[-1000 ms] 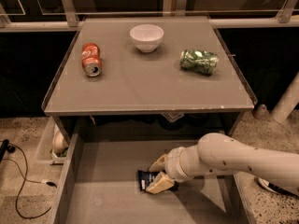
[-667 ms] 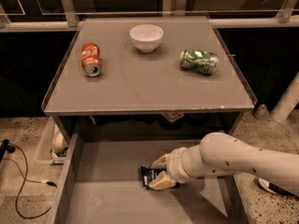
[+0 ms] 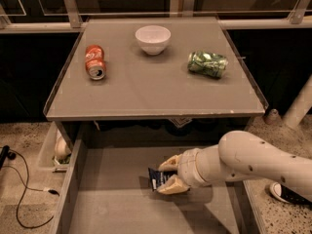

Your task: Pick rxbar blueberry from top drawer and place on counter

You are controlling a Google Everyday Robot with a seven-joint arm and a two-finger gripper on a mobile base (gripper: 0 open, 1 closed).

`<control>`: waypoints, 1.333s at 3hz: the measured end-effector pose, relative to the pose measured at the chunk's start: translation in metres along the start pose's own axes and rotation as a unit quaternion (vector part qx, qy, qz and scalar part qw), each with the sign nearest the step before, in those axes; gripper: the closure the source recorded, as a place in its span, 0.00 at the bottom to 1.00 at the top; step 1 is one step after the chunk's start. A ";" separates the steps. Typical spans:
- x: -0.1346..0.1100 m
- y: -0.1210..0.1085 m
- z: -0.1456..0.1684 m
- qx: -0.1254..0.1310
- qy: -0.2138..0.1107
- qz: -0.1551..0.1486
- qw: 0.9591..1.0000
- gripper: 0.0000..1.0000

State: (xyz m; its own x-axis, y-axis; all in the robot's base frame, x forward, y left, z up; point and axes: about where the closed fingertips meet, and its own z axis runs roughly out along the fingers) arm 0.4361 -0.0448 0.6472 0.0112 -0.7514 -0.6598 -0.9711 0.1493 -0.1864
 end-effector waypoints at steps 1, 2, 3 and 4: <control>-0.012 -0.004 -0.022 -0.002 -0.018 -0.013 1.000 1.00; -0.033 -0.024 -0.068 0.001 -0.029 -0.029 0.999 1.00; -0.055 -0.057 -0.123 0.013 -0.031 -0.035 0.999 1.00; -0.076 -0.102 -0.182 0.049 -0.031 -0.038 0.998 1.00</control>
Offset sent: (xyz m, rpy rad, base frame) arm 0.0181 -0.0467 0.1487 0.0620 -0.0843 0.0851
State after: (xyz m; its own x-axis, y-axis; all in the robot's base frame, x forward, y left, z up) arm 0.4913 -0.1199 0.8484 0.1014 -0.7217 -0.6847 -0.9387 0.1585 -0.3061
